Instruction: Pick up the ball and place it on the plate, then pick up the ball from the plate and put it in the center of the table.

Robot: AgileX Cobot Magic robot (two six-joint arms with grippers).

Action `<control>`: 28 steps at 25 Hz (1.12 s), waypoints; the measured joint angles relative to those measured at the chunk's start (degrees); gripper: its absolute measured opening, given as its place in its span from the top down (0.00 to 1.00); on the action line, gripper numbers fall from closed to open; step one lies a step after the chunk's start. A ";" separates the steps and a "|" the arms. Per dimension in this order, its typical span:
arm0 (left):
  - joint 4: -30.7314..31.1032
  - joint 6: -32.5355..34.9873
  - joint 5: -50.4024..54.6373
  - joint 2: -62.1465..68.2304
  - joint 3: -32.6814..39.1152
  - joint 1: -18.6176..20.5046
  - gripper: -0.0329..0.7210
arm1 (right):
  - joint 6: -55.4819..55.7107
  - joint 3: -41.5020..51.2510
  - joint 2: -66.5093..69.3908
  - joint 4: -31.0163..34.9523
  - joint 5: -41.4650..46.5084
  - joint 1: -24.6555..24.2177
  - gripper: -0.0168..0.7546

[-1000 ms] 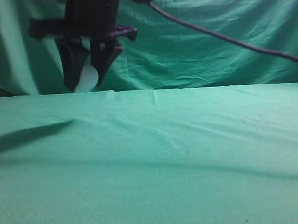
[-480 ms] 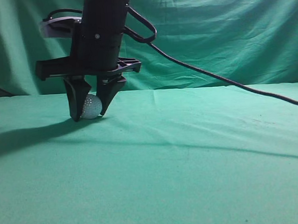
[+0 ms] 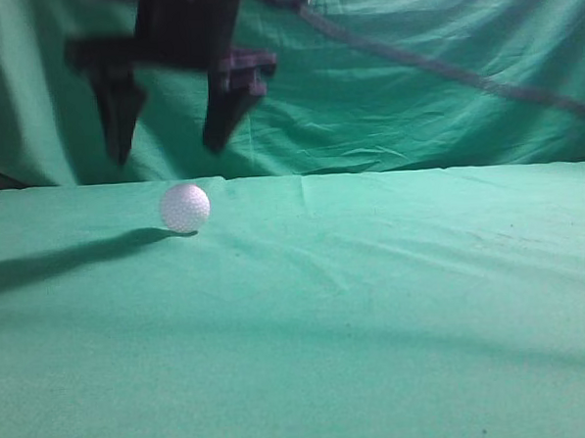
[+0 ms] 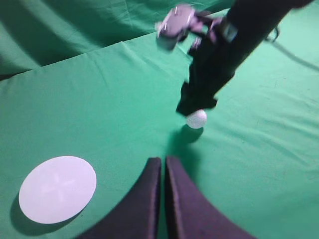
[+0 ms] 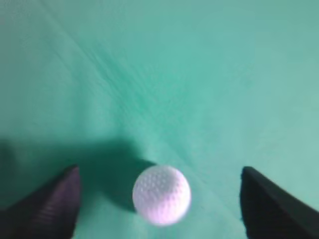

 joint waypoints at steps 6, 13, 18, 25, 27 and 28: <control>0.00 0.00 0.00 0.00 0.00 0.00 0.96 | 0.47 -0.10 -14.43 -3.38 9.21 0.00 0.76; -0.80 0.00 0.00 -0.86 0.00 0.00 0.96 | 2.60 -0.09 -28.13 -4.23 17.60 0.00 0.98; -1.39 0.00 0.25 -4.50 0.00 0.00 0.96 | 3.06 3.80 -36.97 -4.23 20.39 0.00 0.98; -2.84 0.00 2.02 -9.31 2.70 0.00 0.96 | 3.57 23.50 -54.40 -2.71 11.58 0.00 0.98; -4.60 0.00 1.54 -10.90 5.66 0.00 0.96 | 3.57 29.81 -59.37 -1.98 9.24 0.00 0.98; -5.38 0.00 1.09 -11.47 7.07 0.00 0.96 | 3.57 32.28 -61.31 -1.86 8.46 0.00 0.98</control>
